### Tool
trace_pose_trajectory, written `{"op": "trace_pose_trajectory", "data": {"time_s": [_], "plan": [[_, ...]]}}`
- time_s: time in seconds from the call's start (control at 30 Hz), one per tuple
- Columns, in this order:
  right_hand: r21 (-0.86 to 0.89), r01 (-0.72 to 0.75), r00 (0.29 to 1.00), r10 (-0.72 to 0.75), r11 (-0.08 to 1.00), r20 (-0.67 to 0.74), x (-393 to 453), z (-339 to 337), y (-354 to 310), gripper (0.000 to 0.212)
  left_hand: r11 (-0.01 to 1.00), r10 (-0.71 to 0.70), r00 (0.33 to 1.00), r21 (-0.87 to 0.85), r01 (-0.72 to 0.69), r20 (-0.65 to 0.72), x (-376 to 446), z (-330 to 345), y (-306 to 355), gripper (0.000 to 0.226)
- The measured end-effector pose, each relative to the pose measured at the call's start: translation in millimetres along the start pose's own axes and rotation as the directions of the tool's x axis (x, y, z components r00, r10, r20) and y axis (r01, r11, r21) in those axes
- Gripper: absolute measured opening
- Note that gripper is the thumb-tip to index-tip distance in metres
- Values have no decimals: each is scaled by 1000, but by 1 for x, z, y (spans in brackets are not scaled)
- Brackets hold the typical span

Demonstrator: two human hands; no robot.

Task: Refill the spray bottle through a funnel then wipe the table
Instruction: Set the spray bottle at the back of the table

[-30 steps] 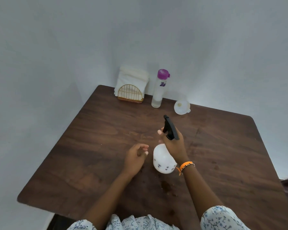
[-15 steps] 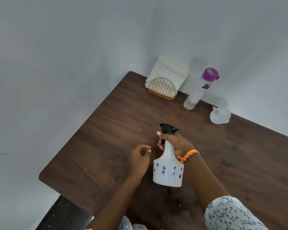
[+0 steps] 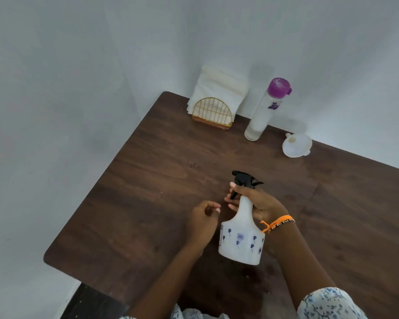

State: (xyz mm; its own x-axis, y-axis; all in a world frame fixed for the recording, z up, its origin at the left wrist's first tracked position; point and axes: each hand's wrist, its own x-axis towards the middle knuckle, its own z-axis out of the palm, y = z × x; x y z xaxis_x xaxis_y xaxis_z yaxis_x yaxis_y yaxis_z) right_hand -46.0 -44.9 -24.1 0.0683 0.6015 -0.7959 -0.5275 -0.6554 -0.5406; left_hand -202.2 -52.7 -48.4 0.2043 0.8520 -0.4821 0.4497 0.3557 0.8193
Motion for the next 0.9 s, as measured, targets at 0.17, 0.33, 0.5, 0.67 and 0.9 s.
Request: {"op": "trace_pose_trajectory", "data": {"time_s": [0.17,0.33,0.5,0.67,0.9], "plan": [[243,85,992,-58,966,-116,-28,-47,19,22,995,70,988,66,-79,135,-12,25,11,13],[428,167,963,-54,888,-263,-70,-109,39,24,976,139,942,117,-182,306,-28,65,25,12],[513,190,931,12,837,-364,-99,-163,49,26,962,165,899,135,-237,407,-41,103,35,13],[534,209,880,80,819,-468,-99,-188,48,26,948,151,884,189,-257,442,-50,127,37,13],[471,182,903,42,863,-427,-100,-193,54,18,950,119,886,209,-234,448,-51,137,38,13]]}}
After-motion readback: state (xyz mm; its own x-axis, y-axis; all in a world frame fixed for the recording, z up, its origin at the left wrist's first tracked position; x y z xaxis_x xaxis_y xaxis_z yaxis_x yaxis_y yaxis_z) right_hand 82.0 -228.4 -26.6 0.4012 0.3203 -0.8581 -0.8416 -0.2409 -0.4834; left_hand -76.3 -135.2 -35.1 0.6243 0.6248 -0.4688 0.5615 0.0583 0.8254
